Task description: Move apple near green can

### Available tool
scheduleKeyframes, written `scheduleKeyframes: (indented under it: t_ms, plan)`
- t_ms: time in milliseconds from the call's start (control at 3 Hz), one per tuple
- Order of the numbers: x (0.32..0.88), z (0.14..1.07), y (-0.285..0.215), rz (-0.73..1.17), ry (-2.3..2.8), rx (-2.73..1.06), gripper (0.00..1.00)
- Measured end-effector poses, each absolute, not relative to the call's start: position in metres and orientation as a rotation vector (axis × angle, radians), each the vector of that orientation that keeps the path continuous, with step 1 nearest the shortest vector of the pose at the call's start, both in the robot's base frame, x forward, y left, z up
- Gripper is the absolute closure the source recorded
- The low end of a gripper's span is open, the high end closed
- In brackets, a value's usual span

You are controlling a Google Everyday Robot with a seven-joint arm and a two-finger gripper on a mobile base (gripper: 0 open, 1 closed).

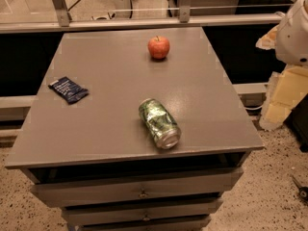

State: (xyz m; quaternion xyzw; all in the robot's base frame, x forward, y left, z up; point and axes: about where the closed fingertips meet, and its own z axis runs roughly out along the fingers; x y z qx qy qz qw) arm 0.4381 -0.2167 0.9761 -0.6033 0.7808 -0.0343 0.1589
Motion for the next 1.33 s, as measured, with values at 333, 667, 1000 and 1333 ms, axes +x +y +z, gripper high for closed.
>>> scheduleKeyframes:
  t_ms: [333, 667, 1000, 1333]
  plan:
    - [0.442, 0.976, -0.217, -0.093, 2.222, -1.719, 0.0]
    - [0.459, 0.973, -0.216, -0.065, 2.182, -1.696, 0.0]
    - [0.508, 0.962, -0.21, -0.044, 2.106, -1.659, 0.0]
    - [0.59, 0.951, -0.196, -0.048, 2.007, -1.557, 0.0]
